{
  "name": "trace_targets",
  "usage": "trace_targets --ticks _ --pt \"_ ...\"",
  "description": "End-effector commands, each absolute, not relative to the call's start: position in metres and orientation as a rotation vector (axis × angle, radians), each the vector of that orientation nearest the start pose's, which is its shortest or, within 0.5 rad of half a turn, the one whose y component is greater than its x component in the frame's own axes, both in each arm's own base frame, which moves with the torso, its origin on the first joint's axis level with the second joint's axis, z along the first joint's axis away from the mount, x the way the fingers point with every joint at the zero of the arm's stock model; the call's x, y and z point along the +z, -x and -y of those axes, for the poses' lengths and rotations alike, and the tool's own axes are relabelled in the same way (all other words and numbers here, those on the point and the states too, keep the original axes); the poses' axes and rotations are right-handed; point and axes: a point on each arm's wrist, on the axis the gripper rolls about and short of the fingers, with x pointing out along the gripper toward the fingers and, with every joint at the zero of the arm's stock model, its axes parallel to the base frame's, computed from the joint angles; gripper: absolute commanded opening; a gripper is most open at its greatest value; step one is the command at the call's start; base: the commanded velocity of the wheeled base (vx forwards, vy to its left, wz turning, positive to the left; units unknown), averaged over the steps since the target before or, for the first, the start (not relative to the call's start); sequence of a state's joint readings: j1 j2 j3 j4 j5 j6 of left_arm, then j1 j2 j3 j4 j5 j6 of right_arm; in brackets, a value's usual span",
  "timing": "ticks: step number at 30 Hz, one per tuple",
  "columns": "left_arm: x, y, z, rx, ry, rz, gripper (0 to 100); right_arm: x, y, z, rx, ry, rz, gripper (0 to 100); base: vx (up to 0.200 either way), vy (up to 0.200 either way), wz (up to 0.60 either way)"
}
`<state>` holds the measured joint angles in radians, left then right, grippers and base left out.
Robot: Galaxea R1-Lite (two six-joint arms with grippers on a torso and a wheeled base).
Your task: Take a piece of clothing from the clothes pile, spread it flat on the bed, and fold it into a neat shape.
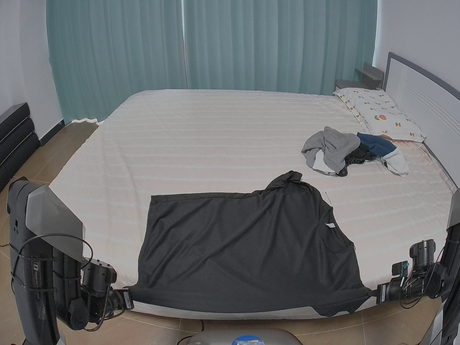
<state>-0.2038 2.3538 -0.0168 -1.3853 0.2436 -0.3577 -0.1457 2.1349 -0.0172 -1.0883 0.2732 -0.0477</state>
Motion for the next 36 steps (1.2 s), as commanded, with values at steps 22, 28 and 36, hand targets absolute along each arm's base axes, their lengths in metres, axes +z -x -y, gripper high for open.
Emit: trace_targets --ticks 22,28,36 --pt "-0.013 -0.270 0.034 0.231 0.481 -0.440 0 -0.005 -0.230 0.015 0.097 -0.341 -0.649 0 0.000 0.000 0.00" --pt "-0.014 -0.275 0.035 0.235 0.491 -0.427 0 -0.004 -0.234 0.014 0.102 -0.340 -0.633 0 0.000 0.000 0.00" --pt "-0.018 -0.278 0.035 0.236 0.492 -0.431 0 -0.002 -0.246 0.016 0.108 -0.333 -0.589 0 0.000 0.000 0.00"
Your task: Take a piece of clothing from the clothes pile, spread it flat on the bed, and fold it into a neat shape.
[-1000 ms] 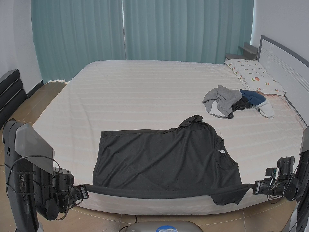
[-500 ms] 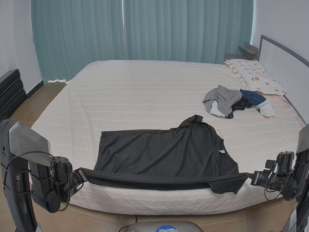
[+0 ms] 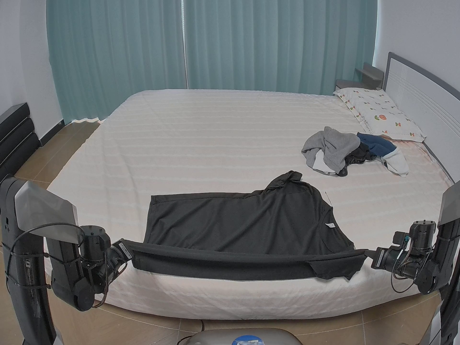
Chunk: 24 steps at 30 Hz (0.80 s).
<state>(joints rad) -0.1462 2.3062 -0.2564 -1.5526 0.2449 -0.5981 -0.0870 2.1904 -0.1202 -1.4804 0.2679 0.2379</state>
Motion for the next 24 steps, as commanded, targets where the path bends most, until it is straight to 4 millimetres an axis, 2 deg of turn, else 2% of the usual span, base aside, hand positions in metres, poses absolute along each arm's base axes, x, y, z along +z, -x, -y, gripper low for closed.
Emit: trace_targets --ticks 1,9,13,24 --pt "-0.021 -0.280 0.036 0.236 0.490 -0.432 0 -0.004 -0.249 0.016 0.108 -0.333 -0.586 0 0.000 0.000 0.00" --pt "-0.028 -0.295 0.038 0.232 0.497 -0.411 0 -0.019 -0.265 0.015 0.113 -0.331 -0.597 0 0.000 0.000 0.00" --pt "-0.040 -0.301 0.038 0.237 0.492 -0.424 0 -0.028 -0.279 0.015 0.117 -0.328 -0.584 0 0.000 0.000 0.00" --pt "-0.057 -0.319 0.040 0.237 0.494 -0.411 0 -0.048 -0.309 -0.001 0.107 -0.282 -0.552 0 0.000 0.000 0.00"
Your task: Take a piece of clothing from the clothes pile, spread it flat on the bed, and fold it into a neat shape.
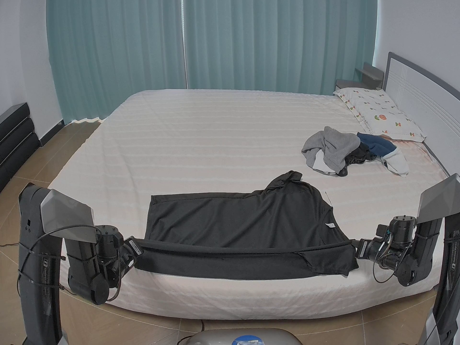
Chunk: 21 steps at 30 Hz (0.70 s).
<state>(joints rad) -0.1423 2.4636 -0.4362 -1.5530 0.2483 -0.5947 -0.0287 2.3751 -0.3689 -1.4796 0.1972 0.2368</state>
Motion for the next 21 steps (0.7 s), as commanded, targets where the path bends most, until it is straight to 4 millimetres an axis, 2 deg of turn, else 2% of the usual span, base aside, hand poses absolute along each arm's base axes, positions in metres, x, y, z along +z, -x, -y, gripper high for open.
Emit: trace_targets --ticks 1,9,21 --pt "-0.057 -0.319 0.040 0.237 0.494 -0.411 0 -0.048 -0.309 -0.001 0.107 -0.282 -0.552 0 0.000 0.000 0.00" --pt "-0.072 -0.327 0.041 0.236 0.492 -0.417 0 -0.055 -0.325 -0.004 0.114 -0.278 -0.521 0 0.000 0.000 0.00" --pt "-0.072 -0.333 0.043 0.232 0.521 -0.396 0 -0.058 -0.338 -0.004 0.082 -0.336 -0.490 0 0.000 0.000 0.00"
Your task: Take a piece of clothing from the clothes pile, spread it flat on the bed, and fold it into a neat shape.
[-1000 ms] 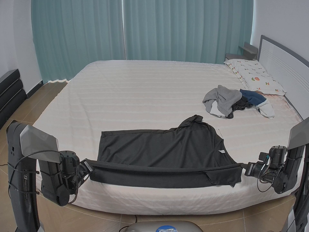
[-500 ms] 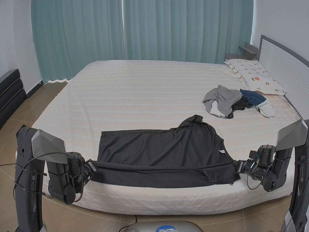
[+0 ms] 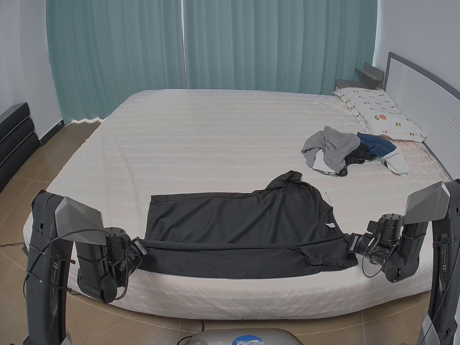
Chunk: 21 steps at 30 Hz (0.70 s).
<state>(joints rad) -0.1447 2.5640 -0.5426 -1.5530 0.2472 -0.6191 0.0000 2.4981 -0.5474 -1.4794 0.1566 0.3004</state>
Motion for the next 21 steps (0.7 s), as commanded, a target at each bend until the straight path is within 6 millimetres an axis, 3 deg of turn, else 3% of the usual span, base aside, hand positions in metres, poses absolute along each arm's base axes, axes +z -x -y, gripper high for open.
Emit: trace_targets --ticks 1,9,10,12,13,21 --pt "-0.0722 -0.3338 0.0434 0.231 0.522 -0.393 0 -0.0588 -0.3374 -0.0036 0.083 -0.340 -0.492 0 0.000 0.000 0.00" --pt "-0.0731 -0.3366 0.0439 0.233 0.548 -0.384 0 -0.0609 -0.3391 -0.0052 0.083 -0.364 -0.493 0 0.000 0.000 0.00" --pt "-0.0731 -0.3366 0.0439 0.233 0.548 -0.384 100 -0.0607 -0.3395 -0.0052 0.082 -0.366 -0.492 0 0.000 0.000 0.00" --pt "-0.0752 -0.3361 0.0443 0.233 0.546 -0.390 100 -0.0611 -0.3397 -0.0073 0.085 -0.384 -0.494 0 0.000 0.000 0.00" --pt "-0.0752 -0.3361 0.0443 0.233 0.546 -0.390 100 -0.0616 -0.3396 -0.0083 0.087 -0.385 -0.497 100 0.000 0.000 0.00" --pt "-0.0756 -0.3351 0.0431 0.238 0.547 -0.393 100 -0.0601 -0.3406 -0.0063 0.083 -0.403 -0.468 100 0.000 0.000 0.00"
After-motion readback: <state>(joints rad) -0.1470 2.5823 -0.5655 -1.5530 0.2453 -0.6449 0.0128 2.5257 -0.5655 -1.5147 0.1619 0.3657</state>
